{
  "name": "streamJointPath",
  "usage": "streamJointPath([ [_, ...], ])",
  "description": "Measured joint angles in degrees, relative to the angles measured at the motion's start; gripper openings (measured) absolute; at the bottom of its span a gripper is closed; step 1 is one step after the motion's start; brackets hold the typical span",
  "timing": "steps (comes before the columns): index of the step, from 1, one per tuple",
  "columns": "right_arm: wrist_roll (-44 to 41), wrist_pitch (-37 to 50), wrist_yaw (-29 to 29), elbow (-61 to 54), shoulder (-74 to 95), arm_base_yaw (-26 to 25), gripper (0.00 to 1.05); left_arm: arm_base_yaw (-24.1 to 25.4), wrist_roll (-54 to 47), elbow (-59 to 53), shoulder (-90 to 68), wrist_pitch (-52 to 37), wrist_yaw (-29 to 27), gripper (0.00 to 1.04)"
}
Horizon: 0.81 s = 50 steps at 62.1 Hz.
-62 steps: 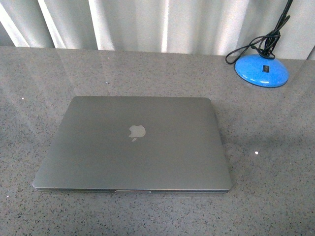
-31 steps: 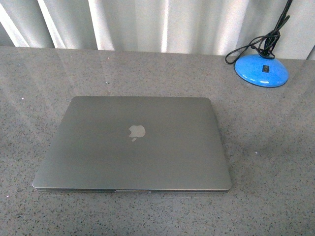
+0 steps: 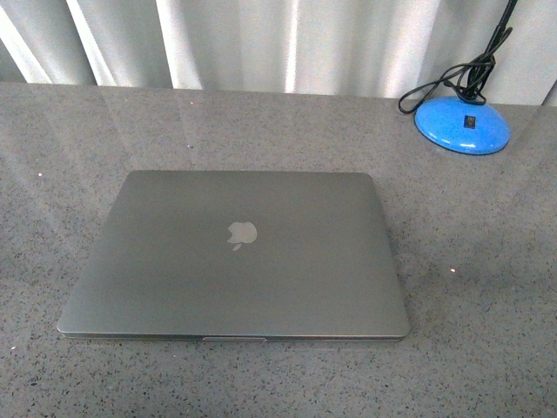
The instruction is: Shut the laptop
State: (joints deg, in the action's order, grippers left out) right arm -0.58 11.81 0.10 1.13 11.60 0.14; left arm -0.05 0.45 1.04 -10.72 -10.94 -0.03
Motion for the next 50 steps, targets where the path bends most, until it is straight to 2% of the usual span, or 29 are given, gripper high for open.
streamJointPath([
  [4, 0.0, -0.9, 0.0, 0.0, -0.9, 0.0, 0.01, 0.0, 0.0, 0.0, 1.1, 1.1, 0.0, 0.04],
  [7, 0.0, -1.6, 0.0, 0.0, -1.6, 0.0, 0.01, 0.0, 0.0, 0.0, 5.7, 7.4, 0.0, 0.04],
  [10, 0.0, -5.9, 0.1, 0.1, -4.9, 0.0, 0.01, 0.0, 0.0, 0.0, 8.2, 10.1, 0.0, 0.04],
  [14, 0.0, -11.3, 0.0, 0.0, -9.5, 0.0, 0.01, 0.0, 0.0, 0.0, 10.4, 10.6, 0.0, 0.04],
  [28, 0.1, -11.7, 0.0, 0.0, -11.3, 0.0, 0.01, 0.0, 0.0, 0.0, 10.5, 10.9, 0.0, 0.04],
  [31, 0.0, -11.7, 0.0, 0.0, -11.3, 0.0, 0.04, 0.0, 0.0, 0.0, 10.5, 10.9, 0.0, 0.16],
  [33, 0.0, -11.7, 0.0, 0.0, -11.3, 0.0, 0.13, 0.0, 0.0, 0.0, 10.5, 10.9, 0.0, 0.23],
  [37, 0.0, -11.7, 0.0, 0.0, -11.3, 0.0, 0.24, 0.0, 0.0, 0.0, 10.5, 10.9, 0.0, 0.34],
  [43, 0.0, -11.7, 0.0, 0.0, -11.3, 0.0, 0.49, 0.0, 0.0, 0.0, 10.5, 10.9, 0.0, 0.58],
  [50, 0.0, -11.7, 0.0, 0.0, -11.3, 0.0, 0.68, 0.0, 0.0, 0.0, 10.5, 10.9, 0.0, 0.78],
])
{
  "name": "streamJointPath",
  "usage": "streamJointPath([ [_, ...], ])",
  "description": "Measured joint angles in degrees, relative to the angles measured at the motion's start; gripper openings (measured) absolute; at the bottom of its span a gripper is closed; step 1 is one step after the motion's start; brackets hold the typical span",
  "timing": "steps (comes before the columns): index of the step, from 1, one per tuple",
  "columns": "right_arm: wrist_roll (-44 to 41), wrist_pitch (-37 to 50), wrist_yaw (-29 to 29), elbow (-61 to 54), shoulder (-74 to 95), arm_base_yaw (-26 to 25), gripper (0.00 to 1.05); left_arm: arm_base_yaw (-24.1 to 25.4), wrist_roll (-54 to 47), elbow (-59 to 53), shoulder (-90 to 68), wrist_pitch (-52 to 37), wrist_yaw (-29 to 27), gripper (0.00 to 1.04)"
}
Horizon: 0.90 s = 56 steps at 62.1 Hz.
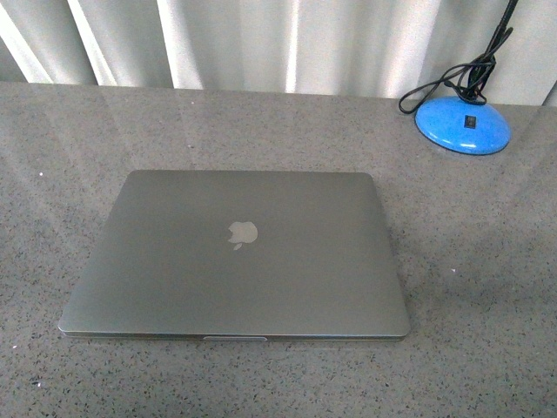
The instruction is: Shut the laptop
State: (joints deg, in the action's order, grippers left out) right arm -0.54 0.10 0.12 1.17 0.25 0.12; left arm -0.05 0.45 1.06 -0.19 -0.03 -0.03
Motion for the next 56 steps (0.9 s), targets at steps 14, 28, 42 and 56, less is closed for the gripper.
streamJointPath([
  [14, 0.2, 0.0, 0.0, 0.0, 0.0, 0.0, 0.95, 0.0, -0.1, 0.0, 0.0, 0.0, 0.0, 0.98],
  [28, 0.3, 0.0, 0.0, 0.0, 0.0, 0.0, 0.95, 0.0, -0.1, 0.0, 0.0, 0.0, 0.0, 0.98],
  [42, 0.4, 0.0, 0.0, 0.0, 0.0, 0.0, 0.95, 0.0, -0.1, 0.0, 0.0, 0.0, 0.0, 0.98],
  [56, 0.4, 0.0, 0.0, 0.0, 0.0, 0.0, 0.95, 0.0, -0.1, 0.0, 0.0, 0.0, 0.0, 0.98],
])
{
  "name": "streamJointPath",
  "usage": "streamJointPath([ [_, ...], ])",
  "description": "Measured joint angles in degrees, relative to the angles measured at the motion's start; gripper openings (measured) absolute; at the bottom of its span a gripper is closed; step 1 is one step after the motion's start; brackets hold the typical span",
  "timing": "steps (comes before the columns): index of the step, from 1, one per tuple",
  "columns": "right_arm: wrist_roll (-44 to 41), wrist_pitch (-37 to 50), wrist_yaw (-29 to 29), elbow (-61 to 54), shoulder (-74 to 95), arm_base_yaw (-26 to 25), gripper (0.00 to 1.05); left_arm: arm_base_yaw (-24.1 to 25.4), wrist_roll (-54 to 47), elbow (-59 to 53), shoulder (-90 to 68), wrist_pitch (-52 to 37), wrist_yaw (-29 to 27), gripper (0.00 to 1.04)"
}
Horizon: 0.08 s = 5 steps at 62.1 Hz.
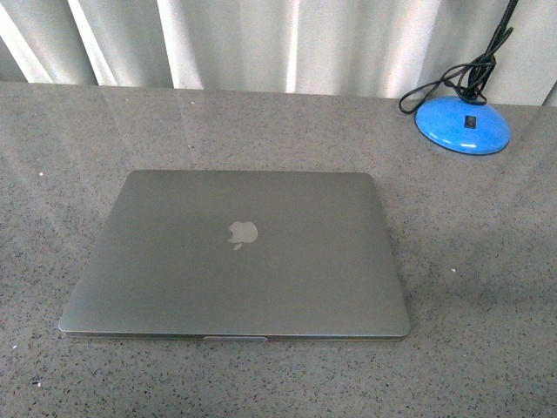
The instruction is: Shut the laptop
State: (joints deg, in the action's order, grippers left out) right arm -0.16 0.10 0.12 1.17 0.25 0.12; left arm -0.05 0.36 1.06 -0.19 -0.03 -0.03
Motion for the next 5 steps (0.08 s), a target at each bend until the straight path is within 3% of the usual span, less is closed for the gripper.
streamJointPath([
  [5, 0.0, 0.0, 0.0, 0.0, 0.0, 0.0, 0.95, 0.0, 0.0, 0.0, 0.0, 0.0, 0.0, 0.98],
])
